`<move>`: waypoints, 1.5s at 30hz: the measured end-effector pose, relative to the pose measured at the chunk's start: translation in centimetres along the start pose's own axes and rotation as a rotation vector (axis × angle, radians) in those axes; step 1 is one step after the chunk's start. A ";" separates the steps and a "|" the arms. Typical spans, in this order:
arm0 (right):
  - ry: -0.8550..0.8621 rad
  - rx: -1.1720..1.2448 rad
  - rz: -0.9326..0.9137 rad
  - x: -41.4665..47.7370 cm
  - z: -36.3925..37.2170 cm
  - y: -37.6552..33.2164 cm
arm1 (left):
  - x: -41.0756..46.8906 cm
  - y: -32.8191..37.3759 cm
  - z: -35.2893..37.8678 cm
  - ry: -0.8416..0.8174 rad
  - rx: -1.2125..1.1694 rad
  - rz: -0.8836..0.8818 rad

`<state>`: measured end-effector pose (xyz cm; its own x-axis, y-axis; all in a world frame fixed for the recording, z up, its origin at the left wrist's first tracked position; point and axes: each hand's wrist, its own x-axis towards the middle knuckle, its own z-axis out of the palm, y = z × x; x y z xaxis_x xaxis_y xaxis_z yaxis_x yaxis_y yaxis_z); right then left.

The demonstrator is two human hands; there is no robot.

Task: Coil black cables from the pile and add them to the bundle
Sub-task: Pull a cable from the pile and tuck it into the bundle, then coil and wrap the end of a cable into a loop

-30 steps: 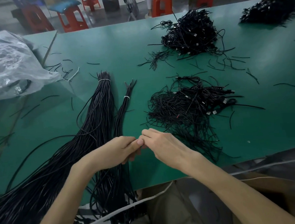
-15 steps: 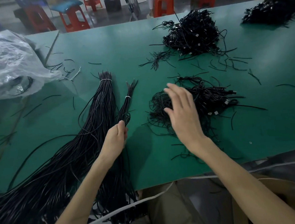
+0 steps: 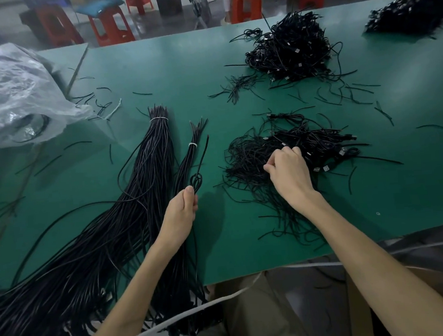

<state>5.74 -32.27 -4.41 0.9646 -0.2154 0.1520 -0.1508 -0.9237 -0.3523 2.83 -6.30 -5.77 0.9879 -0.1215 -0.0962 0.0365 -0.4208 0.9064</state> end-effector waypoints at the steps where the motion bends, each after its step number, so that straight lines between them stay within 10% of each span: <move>1: 0.019 0.000 -0.007 0.0 -0.2 -0.1 | 0.0 0.0 0.0 0.000 -0.001 0.000; 10: 0.028 -0.017 0.034 -1.7 -5.0 -0.6 | 0.1 0.7 -0.3 0.033 -0.023 -0.041; 15: -0.128 0.694 0.030 -4.1 -7.0 -3.4 | -0.1 1.8 0.3 -0.022 -0.057 -0.058; 20: -0.243 0.840 0.035 -6.8 -2.8 -6.7 | -0.5 3.6 1.4 -0.111 -0.175 -0.061; 45: -0.515 1.134 0.010 -6.7 -2.1 -5.0 | -1.2 3.5 -0.4 -0.317 -0.316 -0.062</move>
<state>-0.40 -26.86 -1.69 0.9756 0.1654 -0.1445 -0.1341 -0.0728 -0.9883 1.88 -7.28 -2.31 0.8891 -0.3954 -0.2305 0.1868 -0.1464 0.9714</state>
